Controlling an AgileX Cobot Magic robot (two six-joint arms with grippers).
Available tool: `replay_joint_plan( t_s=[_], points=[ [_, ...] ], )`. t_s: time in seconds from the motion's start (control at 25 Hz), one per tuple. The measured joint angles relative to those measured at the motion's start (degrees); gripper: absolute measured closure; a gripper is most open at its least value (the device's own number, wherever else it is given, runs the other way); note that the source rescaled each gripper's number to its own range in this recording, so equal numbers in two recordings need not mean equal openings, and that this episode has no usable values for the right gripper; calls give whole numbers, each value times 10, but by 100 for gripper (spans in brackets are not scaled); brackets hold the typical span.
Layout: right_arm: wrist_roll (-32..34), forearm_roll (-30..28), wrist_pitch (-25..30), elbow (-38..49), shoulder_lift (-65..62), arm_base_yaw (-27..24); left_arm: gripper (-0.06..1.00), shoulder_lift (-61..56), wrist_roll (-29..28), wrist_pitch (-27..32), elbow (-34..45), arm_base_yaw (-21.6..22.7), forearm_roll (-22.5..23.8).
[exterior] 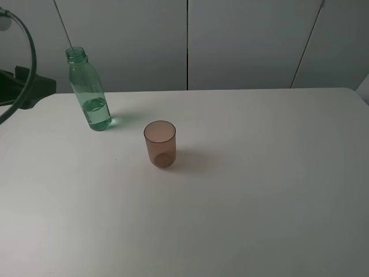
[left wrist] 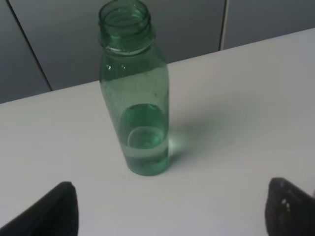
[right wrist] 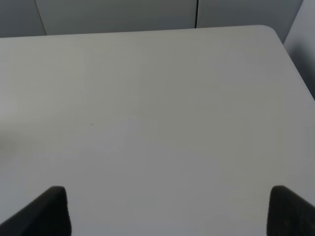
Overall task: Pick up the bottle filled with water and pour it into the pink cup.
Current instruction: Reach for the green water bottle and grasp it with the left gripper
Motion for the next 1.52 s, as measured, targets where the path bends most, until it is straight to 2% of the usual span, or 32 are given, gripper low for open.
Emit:
replay_joint_plan(
  t_s=[0.12,0.36,0.48,0.6,0.88,1.12,1.24,1.44,1.52],
  points=[
    [0,0,0,0,0,0,1,37,1,-92,34,-3,0],
    [0,0,0,0,0,0,1,112,1,-221,79,-3,0],
    [0,0,0,0,0,0,1,159,1,-329,106,-3,1],
    [0,0,0,0,0,0,1,208,1,-412,120,-3,9],
    [0,0,0,0,0,0,1,312,-8,-538,122,-3,48],
    [0,0,0,0,0,0,1,398,-11,-665,121,-3,52],
    [0,0,0,0,0,0,1,443,-11,-691,118,0,70],
    [0,0,0,0,0,0,1,479,-30,-695,85,46,181],
    [0,0,0,0,0,0,1,485,-46,-696,74,66,210]
  ],
)
